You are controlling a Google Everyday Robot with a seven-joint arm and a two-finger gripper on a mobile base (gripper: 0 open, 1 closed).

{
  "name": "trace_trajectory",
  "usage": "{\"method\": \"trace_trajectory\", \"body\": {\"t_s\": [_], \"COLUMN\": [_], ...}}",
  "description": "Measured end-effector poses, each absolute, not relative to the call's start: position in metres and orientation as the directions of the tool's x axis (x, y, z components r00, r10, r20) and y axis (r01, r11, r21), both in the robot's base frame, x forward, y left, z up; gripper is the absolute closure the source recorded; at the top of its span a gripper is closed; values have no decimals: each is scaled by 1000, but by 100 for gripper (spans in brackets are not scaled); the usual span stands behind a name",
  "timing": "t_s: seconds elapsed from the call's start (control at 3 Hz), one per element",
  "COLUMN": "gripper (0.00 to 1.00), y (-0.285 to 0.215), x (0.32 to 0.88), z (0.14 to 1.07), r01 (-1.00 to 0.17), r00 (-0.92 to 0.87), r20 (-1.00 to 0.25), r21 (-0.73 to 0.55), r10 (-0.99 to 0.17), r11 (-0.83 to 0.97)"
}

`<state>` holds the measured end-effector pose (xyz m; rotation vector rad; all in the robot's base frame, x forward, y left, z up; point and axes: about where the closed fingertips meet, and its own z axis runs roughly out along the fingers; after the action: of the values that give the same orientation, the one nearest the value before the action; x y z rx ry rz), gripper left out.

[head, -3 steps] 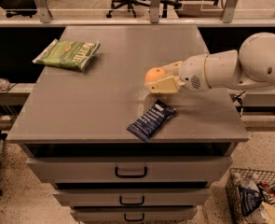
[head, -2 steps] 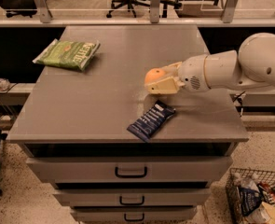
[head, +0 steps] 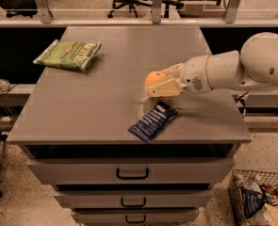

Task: Move orange near rxbar blueberry

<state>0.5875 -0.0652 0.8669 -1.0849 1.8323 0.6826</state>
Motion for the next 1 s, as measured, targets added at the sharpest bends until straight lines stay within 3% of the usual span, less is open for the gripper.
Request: {"method": "trace_trajectory", "body": {"t_s": [0.33, 1.0], "gripper": [2, 0], "y": [-70, -75], "x": [584, 585], "z": [858, 844], "r01": [-877, -867], "r00": [-254, -271], "r20": [-870, -854], "r21": [23, 17], "r10": [-422, -443], "r11": [480, 498]}}
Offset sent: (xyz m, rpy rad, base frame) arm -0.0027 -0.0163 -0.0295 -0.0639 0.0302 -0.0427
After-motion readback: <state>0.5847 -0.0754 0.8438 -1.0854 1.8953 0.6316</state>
